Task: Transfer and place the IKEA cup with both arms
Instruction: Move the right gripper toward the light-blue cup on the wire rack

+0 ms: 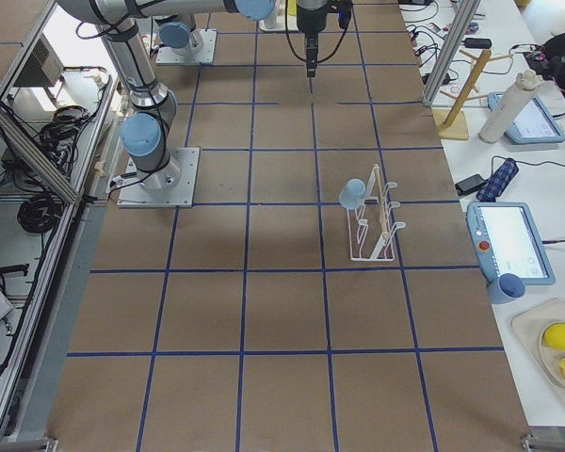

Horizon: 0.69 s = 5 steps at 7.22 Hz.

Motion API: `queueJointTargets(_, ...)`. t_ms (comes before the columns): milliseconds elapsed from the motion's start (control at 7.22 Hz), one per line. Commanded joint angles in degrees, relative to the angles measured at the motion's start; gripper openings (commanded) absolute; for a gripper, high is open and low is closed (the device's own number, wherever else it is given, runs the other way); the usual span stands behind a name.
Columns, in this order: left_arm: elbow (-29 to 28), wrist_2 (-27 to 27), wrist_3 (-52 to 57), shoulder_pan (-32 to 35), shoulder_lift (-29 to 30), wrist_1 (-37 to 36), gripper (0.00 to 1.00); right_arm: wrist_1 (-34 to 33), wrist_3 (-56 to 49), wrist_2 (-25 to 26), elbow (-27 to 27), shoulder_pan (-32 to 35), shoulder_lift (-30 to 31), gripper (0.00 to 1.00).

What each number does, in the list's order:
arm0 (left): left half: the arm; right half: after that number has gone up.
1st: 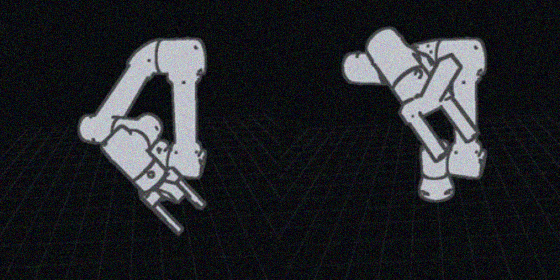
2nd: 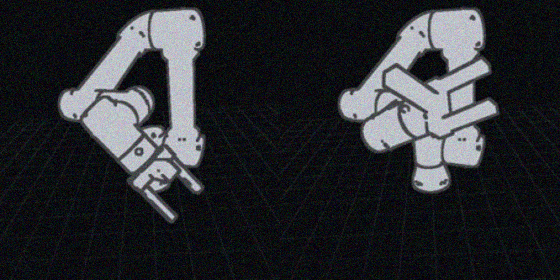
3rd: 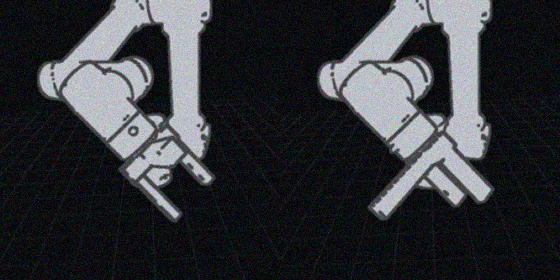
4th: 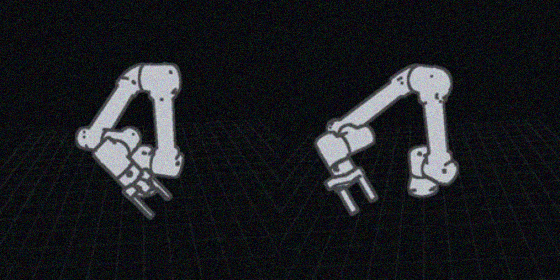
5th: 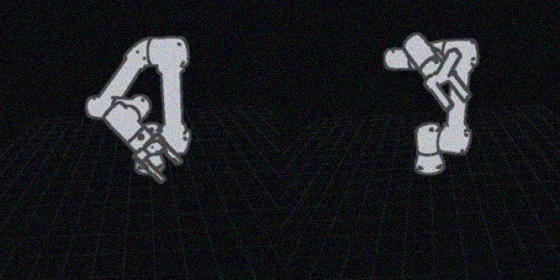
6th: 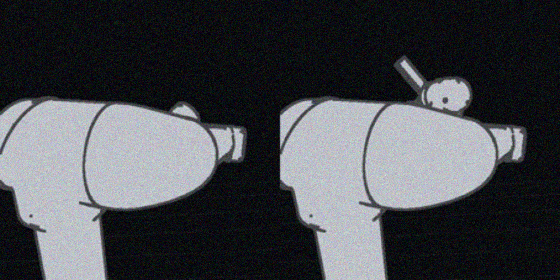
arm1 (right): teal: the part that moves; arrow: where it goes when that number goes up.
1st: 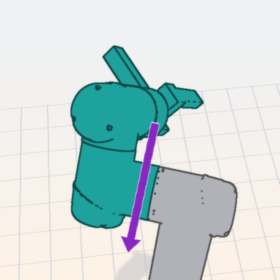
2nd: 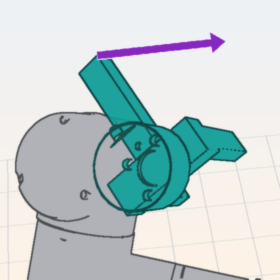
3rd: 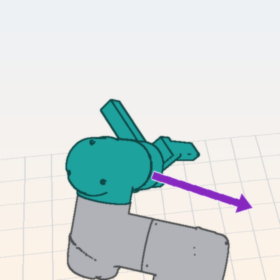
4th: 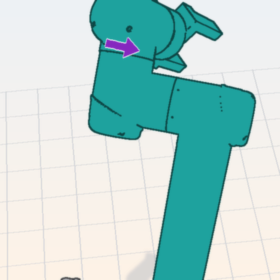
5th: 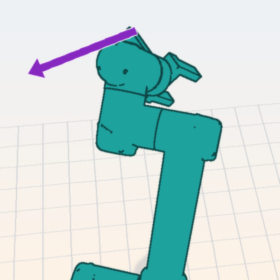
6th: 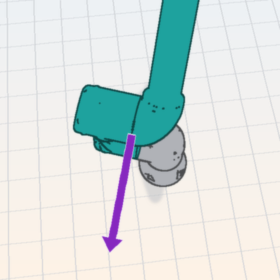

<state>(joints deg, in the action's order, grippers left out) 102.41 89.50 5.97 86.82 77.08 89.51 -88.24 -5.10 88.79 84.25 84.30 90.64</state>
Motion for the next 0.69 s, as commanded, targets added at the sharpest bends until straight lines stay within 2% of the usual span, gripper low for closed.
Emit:
queueJointTargets(0,-0.10,-0.03,-0.08,0.01,-0.18,0.14,1.00,-0.53,-12.31,0.42,-4.42,-5.34,-4.49,1.00)
queueJointTargets(277,0.51,-0.12,-0.78,0.01,-0.97,-0.03,1.00,-3.15,-29.53,-0.28,-4.89,-12.29,-7.39,1.00)
queueJointTargets(554,0.51,-0.03,-0.78,0.01,-1.41,-0.04,1.00,-6.93,-42.64,-0.37,-3.92,-14.60,-10.73,1.00)
